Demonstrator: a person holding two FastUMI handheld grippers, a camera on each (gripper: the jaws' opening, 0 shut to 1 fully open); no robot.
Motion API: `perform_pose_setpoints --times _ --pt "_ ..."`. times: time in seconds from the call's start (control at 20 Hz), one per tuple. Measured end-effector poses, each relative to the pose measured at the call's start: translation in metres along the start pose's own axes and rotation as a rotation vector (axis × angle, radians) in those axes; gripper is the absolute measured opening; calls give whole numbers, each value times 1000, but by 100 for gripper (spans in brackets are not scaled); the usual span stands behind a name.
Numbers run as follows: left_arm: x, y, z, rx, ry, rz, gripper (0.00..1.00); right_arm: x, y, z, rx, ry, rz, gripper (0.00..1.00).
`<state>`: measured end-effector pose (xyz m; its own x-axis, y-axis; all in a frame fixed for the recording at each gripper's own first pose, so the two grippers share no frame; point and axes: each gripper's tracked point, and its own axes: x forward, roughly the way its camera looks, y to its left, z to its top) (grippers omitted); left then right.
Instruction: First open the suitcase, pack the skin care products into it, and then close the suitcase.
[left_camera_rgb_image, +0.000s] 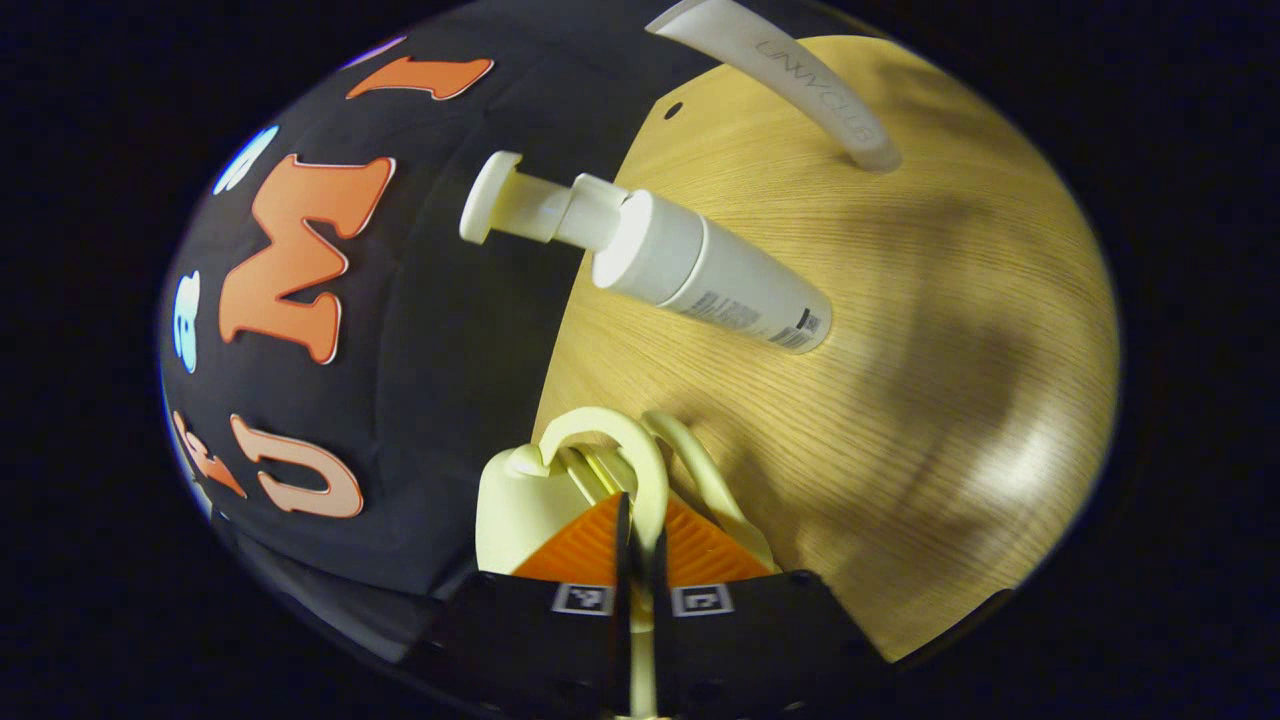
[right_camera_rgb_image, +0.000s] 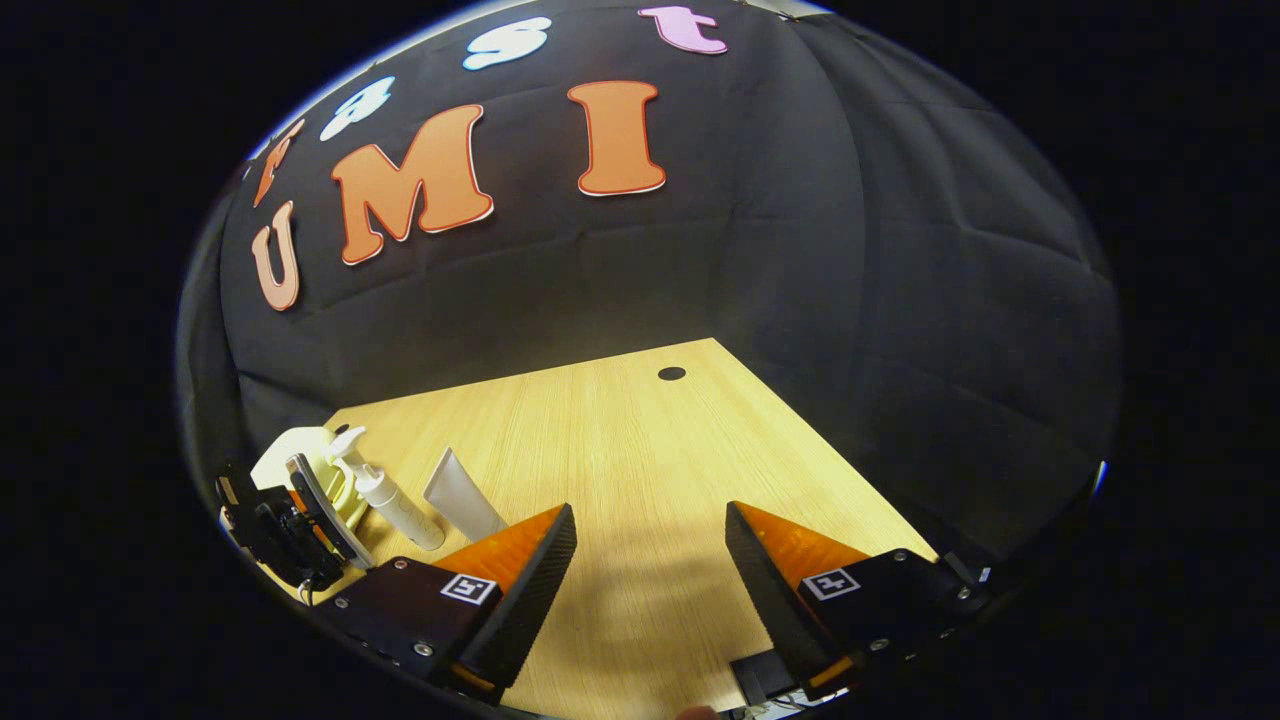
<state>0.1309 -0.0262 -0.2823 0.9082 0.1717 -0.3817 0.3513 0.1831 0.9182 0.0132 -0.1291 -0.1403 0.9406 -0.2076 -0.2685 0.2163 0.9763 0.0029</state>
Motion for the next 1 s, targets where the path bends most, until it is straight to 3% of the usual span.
perform_pose_setpoints --times 0.35,0.6,0.75,1.0 --pt "-20 41 -1 -302 -7 -124 5 -12 40 15 12 -1 50 96" --pt "-43 86 -4 -588 -66 -260 5 -20 88 56 -21 -99 92 95" --pt "-63 137 -30 -700 -108 -259 5 -17 125 69 -16 -110 124 95" --pt "-65 208 -91 -935 -189 -347 5 -20 185 98 -23 -150 115 95"
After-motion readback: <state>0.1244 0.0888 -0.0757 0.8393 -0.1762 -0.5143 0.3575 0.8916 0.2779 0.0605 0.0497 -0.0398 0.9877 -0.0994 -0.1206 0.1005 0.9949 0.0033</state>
